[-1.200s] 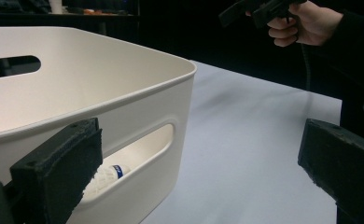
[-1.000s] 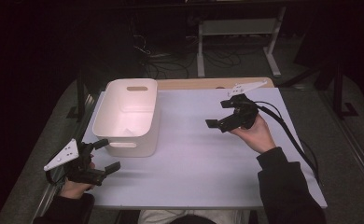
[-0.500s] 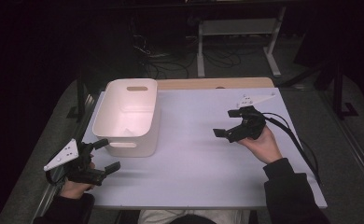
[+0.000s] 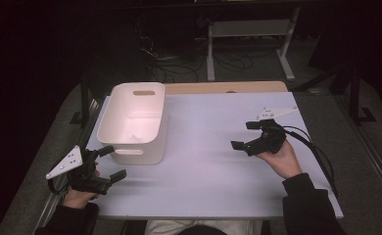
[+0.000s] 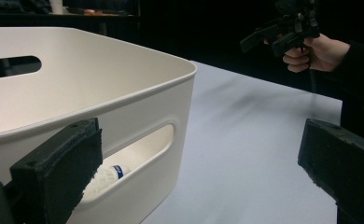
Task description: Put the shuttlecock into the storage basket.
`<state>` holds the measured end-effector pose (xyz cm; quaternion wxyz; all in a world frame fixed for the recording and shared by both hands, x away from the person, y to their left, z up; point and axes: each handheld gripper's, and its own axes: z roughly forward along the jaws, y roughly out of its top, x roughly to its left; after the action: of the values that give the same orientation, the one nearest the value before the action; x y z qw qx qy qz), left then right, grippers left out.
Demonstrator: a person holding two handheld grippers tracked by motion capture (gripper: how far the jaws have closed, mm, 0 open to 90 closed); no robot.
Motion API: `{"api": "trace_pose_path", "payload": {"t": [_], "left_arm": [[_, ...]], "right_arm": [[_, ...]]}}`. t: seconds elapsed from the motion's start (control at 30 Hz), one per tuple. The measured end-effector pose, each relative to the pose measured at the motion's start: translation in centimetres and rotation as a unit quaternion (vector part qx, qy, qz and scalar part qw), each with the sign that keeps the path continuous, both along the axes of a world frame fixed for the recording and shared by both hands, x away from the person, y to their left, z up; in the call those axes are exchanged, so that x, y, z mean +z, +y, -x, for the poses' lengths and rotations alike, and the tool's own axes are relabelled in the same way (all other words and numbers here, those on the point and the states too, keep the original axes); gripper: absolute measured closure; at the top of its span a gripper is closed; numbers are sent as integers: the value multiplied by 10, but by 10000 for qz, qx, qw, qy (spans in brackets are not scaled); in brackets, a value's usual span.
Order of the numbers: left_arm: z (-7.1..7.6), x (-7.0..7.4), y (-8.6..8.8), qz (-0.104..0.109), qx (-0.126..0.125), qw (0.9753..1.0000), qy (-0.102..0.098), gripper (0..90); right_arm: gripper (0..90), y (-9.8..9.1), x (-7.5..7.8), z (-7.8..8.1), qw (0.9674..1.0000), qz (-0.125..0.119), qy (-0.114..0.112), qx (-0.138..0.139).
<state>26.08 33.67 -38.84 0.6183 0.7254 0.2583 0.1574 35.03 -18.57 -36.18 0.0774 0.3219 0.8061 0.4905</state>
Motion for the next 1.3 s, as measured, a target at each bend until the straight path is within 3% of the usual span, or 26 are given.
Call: {"api": "trace_pose_path", "payload": {"t": [1.0, 1.3], "left_arm": [[0, 0, 0, 3, 24, 10000, 6, 0], [0, 0, 0, -4, 34, 10000, 2, 0]], "right_arm": [[0, -44, -27, 25, 9989, -57, -74, -456], [0, -58, -38, 35, 9978, -55, -221, -625]]}}
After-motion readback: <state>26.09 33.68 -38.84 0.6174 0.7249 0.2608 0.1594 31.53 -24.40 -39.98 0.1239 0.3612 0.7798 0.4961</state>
